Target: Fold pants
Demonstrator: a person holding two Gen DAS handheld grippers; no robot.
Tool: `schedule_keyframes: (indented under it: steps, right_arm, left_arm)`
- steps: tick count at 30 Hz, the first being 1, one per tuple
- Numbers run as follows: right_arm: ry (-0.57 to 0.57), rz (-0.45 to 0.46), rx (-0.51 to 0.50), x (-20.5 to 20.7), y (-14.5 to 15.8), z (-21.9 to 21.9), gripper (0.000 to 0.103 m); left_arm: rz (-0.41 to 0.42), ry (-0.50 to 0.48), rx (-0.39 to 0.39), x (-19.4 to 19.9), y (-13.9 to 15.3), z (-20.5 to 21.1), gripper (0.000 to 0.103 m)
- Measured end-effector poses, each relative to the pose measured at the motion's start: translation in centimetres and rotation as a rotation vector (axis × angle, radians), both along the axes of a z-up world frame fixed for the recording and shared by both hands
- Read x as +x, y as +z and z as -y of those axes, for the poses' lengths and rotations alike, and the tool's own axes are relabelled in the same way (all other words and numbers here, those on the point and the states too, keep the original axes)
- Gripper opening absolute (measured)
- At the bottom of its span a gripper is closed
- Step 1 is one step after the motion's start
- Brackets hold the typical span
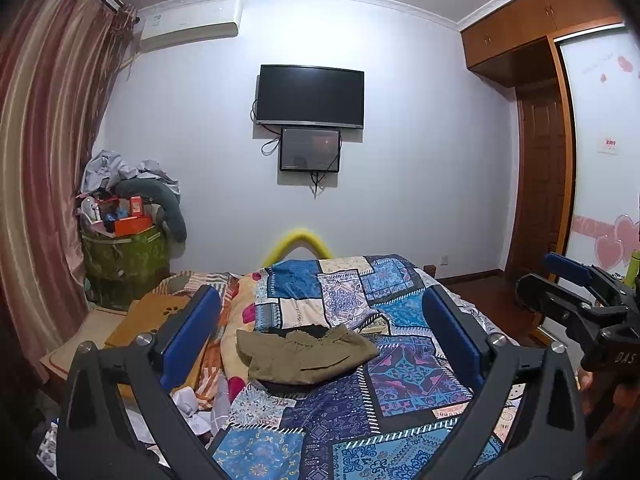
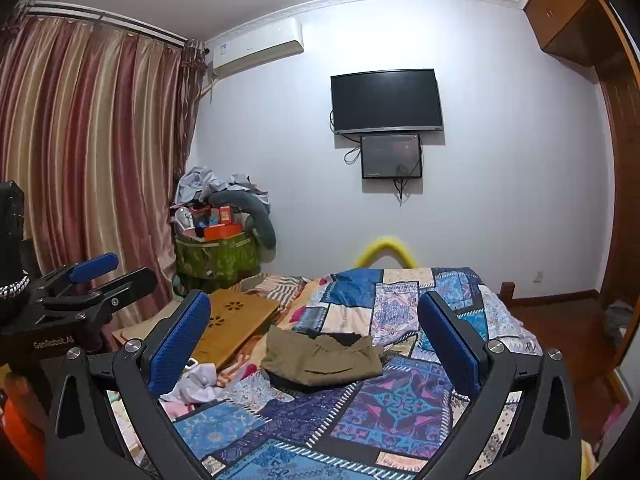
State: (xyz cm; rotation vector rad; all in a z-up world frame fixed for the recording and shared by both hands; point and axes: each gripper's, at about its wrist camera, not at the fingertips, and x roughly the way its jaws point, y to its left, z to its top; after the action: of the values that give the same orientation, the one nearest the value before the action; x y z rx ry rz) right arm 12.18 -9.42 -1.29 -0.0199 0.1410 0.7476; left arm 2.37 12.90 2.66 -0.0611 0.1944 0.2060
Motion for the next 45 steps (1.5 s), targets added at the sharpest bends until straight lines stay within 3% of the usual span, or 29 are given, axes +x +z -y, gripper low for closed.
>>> schedule_keyframes:
  steps: [45]
  right_arm:
    - [-0.041, -0.021, 0.009, -0.5, 0.2, 1.2, 0.103]
  left_arm:
    - [-0.029, -0.074, 0.011, 0.8, -0.5, 0.9, 0.103]
